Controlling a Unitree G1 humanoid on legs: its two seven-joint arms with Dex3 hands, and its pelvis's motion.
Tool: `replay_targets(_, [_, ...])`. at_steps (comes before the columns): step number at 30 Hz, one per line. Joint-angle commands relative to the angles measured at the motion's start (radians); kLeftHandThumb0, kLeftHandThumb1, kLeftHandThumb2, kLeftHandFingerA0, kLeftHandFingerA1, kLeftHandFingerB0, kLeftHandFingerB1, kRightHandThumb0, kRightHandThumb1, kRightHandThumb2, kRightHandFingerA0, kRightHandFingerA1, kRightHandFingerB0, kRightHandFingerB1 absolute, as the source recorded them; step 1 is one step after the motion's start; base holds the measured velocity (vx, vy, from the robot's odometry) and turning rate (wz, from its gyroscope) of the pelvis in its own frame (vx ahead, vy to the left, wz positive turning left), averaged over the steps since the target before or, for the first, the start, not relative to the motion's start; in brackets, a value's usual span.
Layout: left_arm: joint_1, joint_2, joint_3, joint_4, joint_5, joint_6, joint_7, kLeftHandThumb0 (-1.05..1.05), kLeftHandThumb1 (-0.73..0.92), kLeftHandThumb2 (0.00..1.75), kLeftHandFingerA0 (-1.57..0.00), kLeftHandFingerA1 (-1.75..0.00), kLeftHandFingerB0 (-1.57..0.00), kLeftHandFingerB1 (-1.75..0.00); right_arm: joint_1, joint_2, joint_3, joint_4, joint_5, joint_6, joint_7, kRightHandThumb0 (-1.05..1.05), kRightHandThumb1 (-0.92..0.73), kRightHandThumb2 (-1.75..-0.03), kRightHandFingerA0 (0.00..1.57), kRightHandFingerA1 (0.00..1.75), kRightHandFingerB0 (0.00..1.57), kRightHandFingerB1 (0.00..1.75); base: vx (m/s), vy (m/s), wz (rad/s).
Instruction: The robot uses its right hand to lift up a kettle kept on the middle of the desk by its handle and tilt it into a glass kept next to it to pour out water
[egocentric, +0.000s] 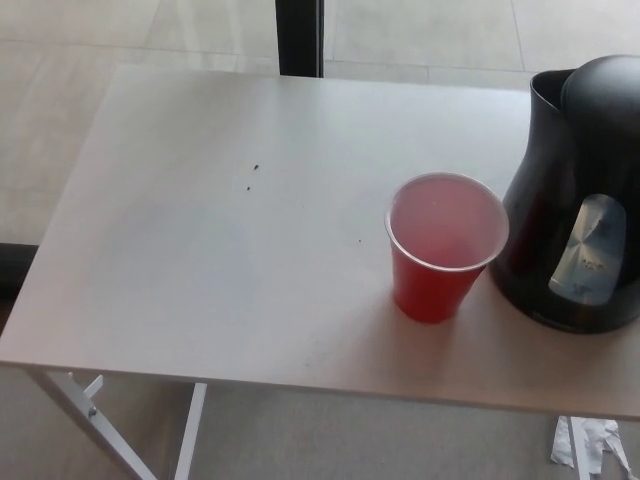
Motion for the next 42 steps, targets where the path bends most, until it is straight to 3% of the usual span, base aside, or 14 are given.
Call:
replay_targets(1, [0.007, 0.015, -0.015, 0.000, -0.023, 0.020, 0.002, -1.05, 0.62, 0.77, -0.70, -0.61, -0.65, -0.78, -0.038, -0.003, 0.023, 0.030, -0.068, -0.026, -0.014, -0.56, -0.33, -0.71, 0.00, 0.17, 0.00, 0.14, 0.00, 0.000, 0.00])
replay_targets(9, [0.009, 0.017, -0.027, 0.004, -0.028, 0.015, -0.001, -1.05, 0.64, 0.77, -0.65, -0.60, -0.75, -0.75, -0.081, 0.050, 0.003, 0.001, -0.074, 0.059, -0.103, -0.65, -0.34, -0.69, 0.02, 0.39, 0.03, 0.30, 0.00, 0.000, 0.00])
replay_targets(10, [0.004, 0.023, -0.030, 0.020, -0.026, 0.009, -0.009, -1.05, 0.62, 0.77, -0.86, -0.62, -0.65, -0.76, -0.103, 0.069, 0.005, 0.023, -0.092, 0.045, -0.139, -0.33, -0.29, -0.87, 0.01, 0.50, 0.00, 0.48, 0.00, 0.000, 0.00])
replay_targets(12, [0.004, 0.019, -0.032, 0.011, -0.029, 0.007, -0.004, -1.05, 0.62, 0.77, -0.71, -0.61, -0.67, -0.79, -0.110, 0.085, -0.006, 0.018, -0.090, 0.055, -0.160, -0.33, -0.25, -0.86, 0.01, 0.50, 0.00, 0.48, 0.00, 0.000, 0.00])
replay_targets(13, [0.002, 0.021, -0.032, 0.009, -0.032, 0.012, 0.000, -1.05, 0.63, 0.78, -0.74, -0.59, -0.61, -0.79, -0.111, 0.090, -0.007, 0.021, -0.093, 0.051, -0.167, -0.64, -0.39, -0.71, 0.16, 0.44, 0.08, 0.35, 0.00, 0.000, 0.00])
replay_targets(19, [-0.004, 0.025, -0.037, 0.011, -0.040, 0.019, -0.002, -1.05, 0.62, 0.78, -0.70, -0.60, -0.62, -0.78, -0.098, 0.107, 0.039, 0.015, -0.163, 0.021, -0.204, -0.56, -0.46, -0.55, 0.50, 0.42, 0.33, 0.32, 0.00, 0.000, 0.00])
replay_targets(20, [-0.006, 0.024, -0.039, 0.008, -0.040, 0.017, 0.004, -1.05, 0.60, 0.77, -0.67, -0.60, -0.61, -0.81, -0.086, 0.113, 0.049, -0.001, -0.173, 0.028, -0.211, -0.65, -0.41, -0.73, 0.58, 0.56, 0.31, 0.43, 0.00, 0.000, 0.00])
replay_targets(23, [-0.010, 0.023, -0.044, 0.015, -0.037, 0.002, 0.003, -1.05, 0.64, 0.78, -0.83, -0.63, -0.64, -0.79, -0.066, 0.116, 0.063, -0.030, -0.191, 0.041, -0.219, -0.54, -0.47, -0.55, 0.74, 0.69, 0.37, 0.34, 0.00, 0.000, 0.00])
replay_targets(24, [-0.010, 0.023, -0.045, 0.016, -0.036, 0.001, 0.001, -1.05, 0.65, 0.78, -0.85, -0.63, -0.65, -0.79, -0.063, 0.118, 0.062, -0.031, -0.190, 0.036, -0.217, -0.52, -0.46, -0.55, 0.80, 1.40, 0.43, 0.37, 0.00, 0.000, 0.00])
replay_targets(25, [-0.010, 0.024, -0.047, 0.020, -0.035, -0.001, 0.000, -1.05, 0.68, 0.79, -0.88, -0.62, -0.67, -0.77, -0.052, 0.125, 0.066, -0.037, -0.194, 0.023, -0.216, -0.41, -0.52, -0.56, 1.07, 1.20, 0.58, 0.43, 0.00, 0.000, 0.00])
replay_targets(30, [-0.009, 0.025, -0.051, 0.028, -0.036, 0.003, -0.001, -1.05, 0.65, 0.78, -0.80, -0.62, -0.71, -0.75, -0.011, 0.136, 0.080, -0.048, -0.220, -0.083, -0.215, -0.07, -0.65, -0.89, 0.89, 1.64, 0.88, 0.60, 0.00, 0.000, 0.00])
replay_targets(33, [-0.006, 0.024, -0.057, 0.010, -0.034, 0.006, 0.006, -1.05, 0.64, 0.78, -0.76, -0.61, -0.68, -0.77, -0.002, 0.139, 0.102, -0.058, -0.259, -0.127, -0.245, -0.11, -0.48, -1.31, 0.95, 1.64, 0.98, 1.31, 0.00, 0.000, 0.00])
replay_targets(39, [-0.006, 0.027, -0.058, 0.016, -0.039, 0.013, 0.012, -1.05, 0.63, 0.79, -0.75, -0.58, -0.68, -0.76, 0.013, 0.189, 0.094, -0.086, -0.330, -0.139, -0.416, -0.14, -0.51, -1.13, 0.90, 1.69, 0.81, 1.39, 0.00, 0.000, 0.00])
replay_targets(42, [-0.004, 0.025, -0.056, 0.011, -0.045, 0.022, 0.003, -1.05, 0.62, 0.78, -0.72, -0.60, -0.63, -0.79, 0.025, 0.225, 0.070, -0.113, -0.342, -0.158, -0.498, -0.16, -0.59, -1.03, 0.69, 1.33, 0.75, 1.29, 0.00, 0.000, 0.00])
